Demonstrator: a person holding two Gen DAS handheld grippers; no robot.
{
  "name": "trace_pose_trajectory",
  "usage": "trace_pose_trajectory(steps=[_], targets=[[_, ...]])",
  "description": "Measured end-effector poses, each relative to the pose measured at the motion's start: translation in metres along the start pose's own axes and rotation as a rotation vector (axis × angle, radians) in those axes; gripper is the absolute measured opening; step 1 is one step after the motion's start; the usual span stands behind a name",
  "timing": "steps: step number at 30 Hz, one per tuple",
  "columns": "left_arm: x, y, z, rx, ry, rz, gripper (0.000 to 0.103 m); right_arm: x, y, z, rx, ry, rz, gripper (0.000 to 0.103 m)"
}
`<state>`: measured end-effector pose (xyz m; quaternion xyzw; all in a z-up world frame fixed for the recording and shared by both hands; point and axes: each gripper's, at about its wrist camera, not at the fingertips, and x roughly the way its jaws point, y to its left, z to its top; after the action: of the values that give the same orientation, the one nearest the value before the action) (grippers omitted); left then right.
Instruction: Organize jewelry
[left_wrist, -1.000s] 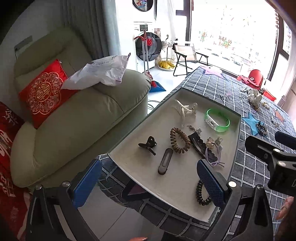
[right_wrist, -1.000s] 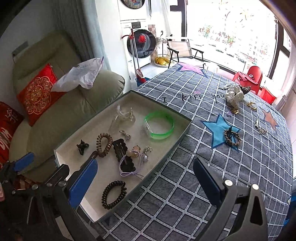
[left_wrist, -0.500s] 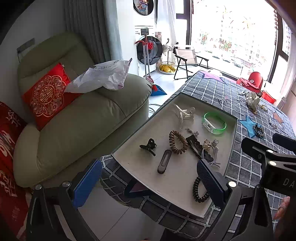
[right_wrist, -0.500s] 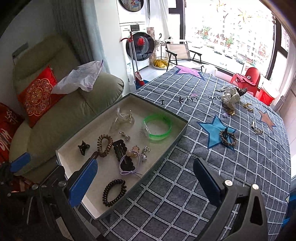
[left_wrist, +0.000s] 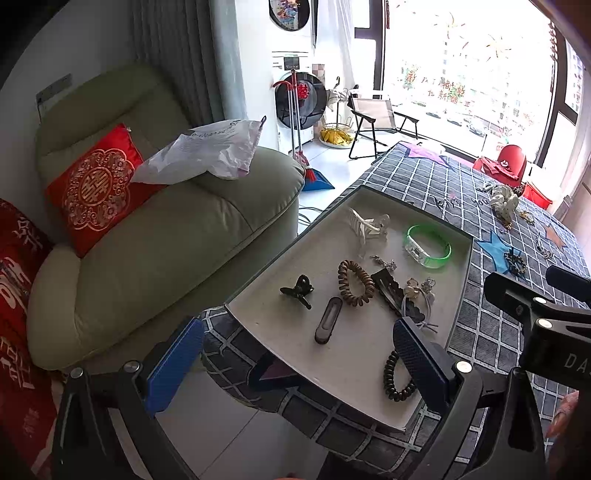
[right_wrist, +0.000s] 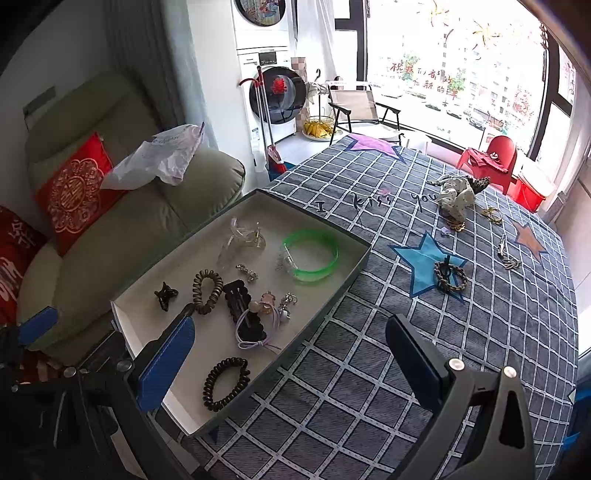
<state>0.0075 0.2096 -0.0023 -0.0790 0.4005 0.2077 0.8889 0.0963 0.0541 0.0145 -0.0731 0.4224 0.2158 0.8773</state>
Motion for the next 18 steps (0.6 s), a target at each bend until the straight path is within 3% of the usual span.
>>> trace_pose_trajectory(steps=[18], targets=[[-0.0076,0.0023,-0.0016,-0.003,-0.005,0.006,0.103,-0.0041,0.0015,0.0007,-0.002,-0.003,0.001,0.103]])
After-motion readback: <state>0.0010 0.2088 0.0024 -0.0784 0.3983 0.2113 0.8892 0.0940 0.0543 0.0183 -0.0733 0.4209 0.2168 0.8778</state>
